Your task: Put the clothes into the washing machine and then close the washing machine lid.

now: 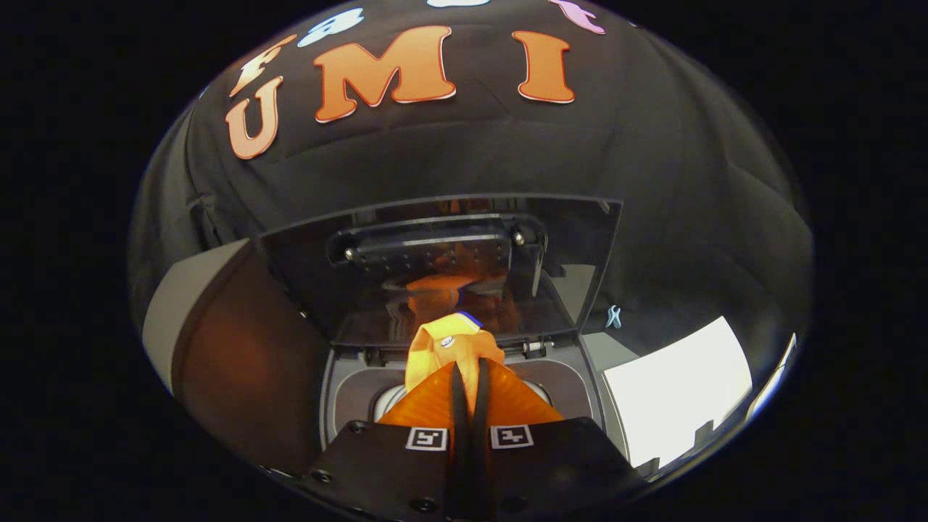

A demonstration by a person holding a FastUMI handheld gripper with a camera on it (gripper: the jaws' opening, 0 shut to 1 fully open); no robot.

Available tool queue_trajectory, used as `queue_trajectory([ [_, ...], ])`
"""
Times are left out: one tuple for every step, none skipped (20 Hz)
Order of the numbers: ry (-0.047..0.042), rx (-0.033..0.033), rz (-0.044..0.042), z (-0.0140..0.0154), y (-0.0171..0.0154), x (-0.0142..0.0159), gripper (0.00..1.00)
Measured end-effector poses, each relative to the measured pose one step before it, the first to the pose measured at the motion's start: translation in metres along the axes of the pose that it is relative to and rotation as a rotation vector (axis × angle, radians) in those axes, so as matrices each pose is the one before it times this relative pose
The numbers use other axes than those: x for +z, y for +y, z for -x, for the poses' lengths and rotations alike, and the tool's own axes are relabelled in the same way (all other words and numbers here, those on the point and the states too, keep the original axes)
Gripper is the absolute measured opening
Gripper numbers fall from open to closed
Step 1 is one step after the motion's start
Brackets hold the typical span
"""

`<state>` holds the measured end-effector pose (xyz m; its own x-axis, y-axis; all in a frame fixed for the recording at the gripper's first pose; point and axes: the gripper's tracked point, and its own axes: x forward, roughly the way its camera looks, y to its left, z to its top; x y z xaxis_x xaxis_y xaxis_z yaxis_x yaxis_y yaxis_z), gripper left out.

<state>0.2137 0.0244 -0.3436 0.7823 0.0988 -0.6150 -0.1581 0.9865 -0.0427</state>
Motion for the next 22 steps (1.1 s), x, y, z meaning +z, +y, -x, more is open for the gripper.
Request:
queue_trajectory([
  [0.01575,-0.00026,-0.00211,-0.00635,-0.00026,-0.01038,0.08],
  [0.0228,0.00175,-0.00273,-0.00901,-0.00101,-0.01143,0.08],
  [0.02036,-0.00097,-0.00415,-0.00688,-0.00045,-0.01053,0.08],
  [0.01278,0.0019,-0.00491,-0.00488,0.0017,-0.00779,0.08],
  [0.00953,0.0003,-0.0004,-0.00644,0.00087,-0.00666,0.08],
  [0.00832,-0.00382,0.00489,-0.0069,0.00048,-0.00743,0.08],
  [0.00852,-0.00307,0.00405,-0.00708,0.00103,-0.00613,0.08],
  [0.01606,-0.00499,0.00203,-0.007,0.00099,-0.00769,0.08],
  [0.02204,0.00058,-0.00002,-0.00833,0.00068,-0.00747,0.08],
  [0.02117,0.00046,-0.0015,-0.00861,0.00069,-0.00927,0.08],
  [0.02665,-0.00177,-0.00297,-0.00699,0.00151,-0.00872,0.08],
  [0.02681,0.00056,-0.00345,-0.00581,0.00322,-0.0091,0.08],
  [0.02409,-0.00121,-0.00367,-0.00603,0.00178,-0.00753,0.08],
  [0.01365,-0.00151,-0.00228,-0.00489,0.00077,-0.00511,0.08],
  [0.00879,-0.00161,0.0026,-0.00526,0.00131,-0.00395,0.08],
  [0.00823,-0.00647,0.00712,-0.00375,-0.00087,-0.00475,0.08],
  [0.00783,-0.0093,0.00878,-0.00459,-0.00118,-0.00338,0.08],
  [0.01465,-0.006,0.00346,-0.00412,-0.00041,-0.00465,0.08],
  [0.00946,0.00246,-0.00719,-0.00389,0.00163,-0.00149,0.08],
  [0.00398,-0.00402,-0.00814,-0.00249,-0.00044,-0.00012,0.09],
  [0.00581,-0.00419,-0.0031,-0.00123,-0.00018,0.0002,0.09],
  [0.00186,-0.0029,0.00117,-0.00204,-0.00064,-0.00022,0.09],
])
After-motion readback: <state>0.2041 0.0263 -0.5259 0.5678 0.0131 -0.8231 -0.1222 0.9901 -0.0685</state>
